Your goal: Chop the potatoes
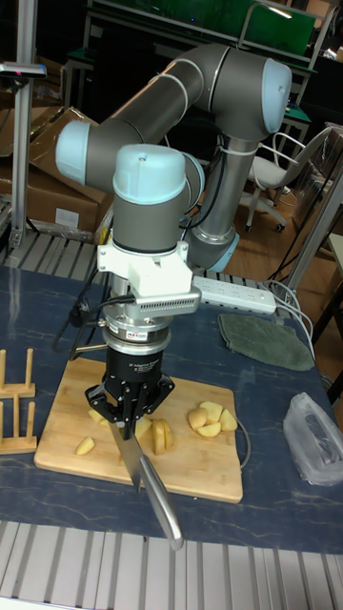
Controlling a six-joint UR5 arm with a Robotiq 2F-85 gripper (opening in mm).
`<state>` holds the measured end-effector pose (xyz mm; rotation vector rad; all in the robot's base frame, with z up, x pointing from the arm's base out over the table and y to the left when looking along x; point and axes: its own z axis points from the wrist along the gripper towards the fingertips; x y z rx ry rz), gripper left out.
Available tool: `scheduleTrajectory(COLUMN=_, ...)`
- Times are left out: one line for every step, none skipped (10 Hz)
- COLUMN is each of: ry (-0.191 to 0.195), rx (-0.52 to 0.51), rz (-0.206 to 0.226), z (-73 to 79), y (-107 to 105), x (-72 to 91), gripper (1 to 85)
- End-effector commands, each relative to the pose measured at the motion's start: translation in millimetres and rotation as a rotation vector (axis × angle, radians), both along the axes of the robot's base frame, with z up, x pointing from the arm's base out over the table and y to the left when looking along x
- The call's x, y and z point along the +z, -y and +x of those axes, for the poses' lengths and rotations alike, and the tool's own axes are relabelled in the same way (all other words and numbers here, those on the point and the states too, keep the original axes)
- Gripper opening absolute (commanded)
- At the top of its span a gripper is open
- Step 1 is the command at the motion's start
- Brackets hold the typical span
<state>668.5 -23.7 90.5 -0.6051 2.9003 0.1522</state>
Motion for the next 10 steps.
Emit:
scheduleTrajectory(ry=0.004, rx=-0.005, rz=0.020, z=0.4, y=-3.4, x=2.3, gripper=1.0)
scheduleTrajectory(ry=-0.003, rx=-0.005, rz=0.016, z=-0.9, y=-2.4, x=2.8, gripper=1.0)
scheduleTrajectory(ry=-0.025, rx=-0.023, rz=0.028, z=-7.5, y=-10.2, x=8.8, gripper=1.0)
scheduleTrajectory(ry=-0.034, rx=-0.033, rz=0.016, z=-13.5, y=-14.6, x=15.8, gripper=1.0)
scheduleTrajectory(ry=-0.031, rx=-0.032, rz=0.006, z=-15.0, y=-15.6, x=19.3, gripper=1.0)
scheduleTrajectory(ry=-0.031, rx=-0.032, rz=0.017, z=-15.6, y=-18.5, x=20.9, gripper=1.0)
scheduleTrajectory(ry=-0.038, rx=-0.048, rz=0.025, z=-19.3, y=-24.9, x=20.8, gripper=1.0)
scheduleTrajectory(ry=-0.032, rx=-0.061, rz=0.015, z=-19.2, y=-28.9, x=17.7, gripper=1.0)
scheduleTrajectory(ry=-0.028, rx=-0.066, rz=0.011, z=-15.5, y=-31.5, x=15.6, gripper=1.0)
scheduleTrajectory(ry=-0.025, rx=-0.068, rz=0.010, z=-12.9, y=-32.5, x=15.2, gripper=1.0)
